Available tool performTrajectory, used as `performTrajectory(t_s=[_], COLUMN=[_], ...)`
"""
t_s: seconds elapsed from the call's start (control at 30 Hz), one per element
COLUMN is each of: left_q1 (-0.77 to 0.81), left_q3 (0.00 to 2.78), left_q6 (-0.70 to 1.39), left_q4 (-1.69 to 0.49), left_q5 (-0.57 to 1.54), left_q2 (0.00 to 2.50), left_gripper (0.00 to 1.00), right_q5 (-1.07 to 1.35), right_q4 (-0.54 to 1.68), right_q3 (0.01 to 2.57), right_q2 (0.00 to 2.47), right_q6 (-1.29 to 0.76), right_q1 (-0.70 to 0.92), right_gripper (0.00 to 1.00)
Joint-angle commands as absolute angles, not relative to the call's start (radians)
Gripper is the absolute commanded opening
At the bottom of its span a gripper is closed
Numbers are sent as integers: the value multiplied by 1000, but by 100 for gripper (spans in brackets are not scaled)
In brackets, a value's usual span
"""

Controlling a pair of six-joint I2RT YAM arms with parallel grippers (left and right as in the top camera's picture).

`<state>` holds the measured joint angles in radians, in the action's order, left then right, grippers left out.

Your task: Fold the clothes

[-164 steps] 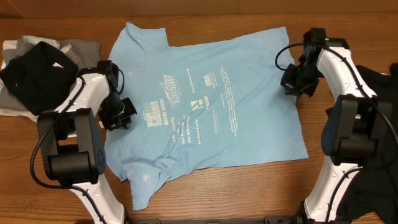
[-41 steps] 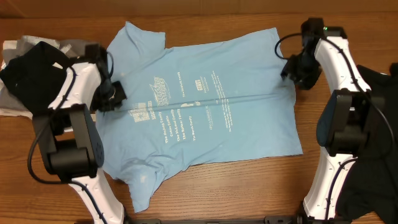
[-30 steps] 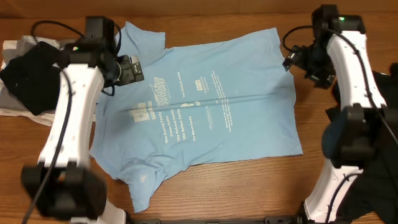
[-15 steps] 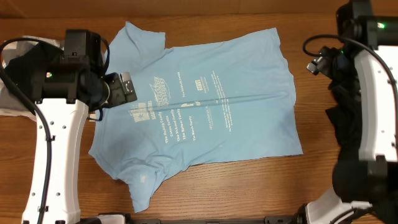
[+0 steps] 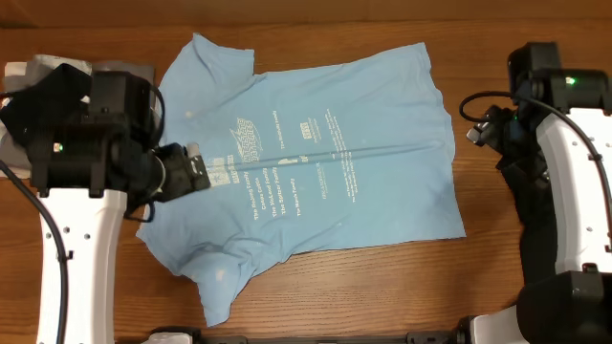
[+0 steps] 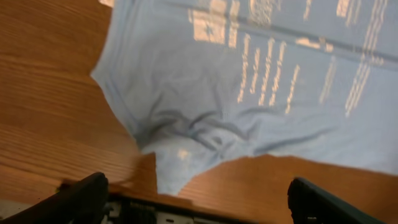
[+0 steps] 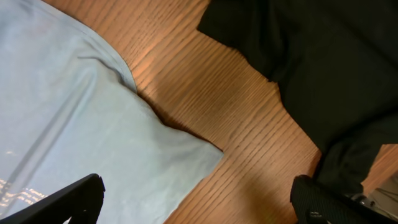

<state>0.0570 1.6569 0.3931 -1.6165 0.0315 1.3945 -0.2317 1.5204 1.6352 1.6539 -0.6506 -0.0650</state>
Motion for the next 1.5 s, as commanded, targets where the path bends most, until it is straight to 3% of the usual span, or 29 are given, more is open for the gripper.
performTrajectory(t_s=[0.0,0.13,0.3,0.6,1.07,1.47], left_q1=[151,251,320,431,505,505], left_q3=[1604,1511,1373,1127,1114,1114], left_q6=[402,455,461,426,388,409], left_q4=[-1626,-1597,-1585,-1397,-1361,-1291], left_q5=[82,87,183,341,298,253], left_q2=[1387,1388,1398,1448,1745,1820], left_gripper=[93,91,74,69,67,69], right_q5=[-223,-223,-212,-201,-124,46], right_q4=[1480,1445,1430,1384,1240,1076], right_q3=[1595,1571,1571,1570,1269,1081], right_q2=[1627,1628,1629,1631,1633,1633], right_q6=[-659,-659,-664,-709,-711,-715], right_q1=[-69,-69,-70,-70,-70,-70], right_gripper=[100,100,100,100,100,100])
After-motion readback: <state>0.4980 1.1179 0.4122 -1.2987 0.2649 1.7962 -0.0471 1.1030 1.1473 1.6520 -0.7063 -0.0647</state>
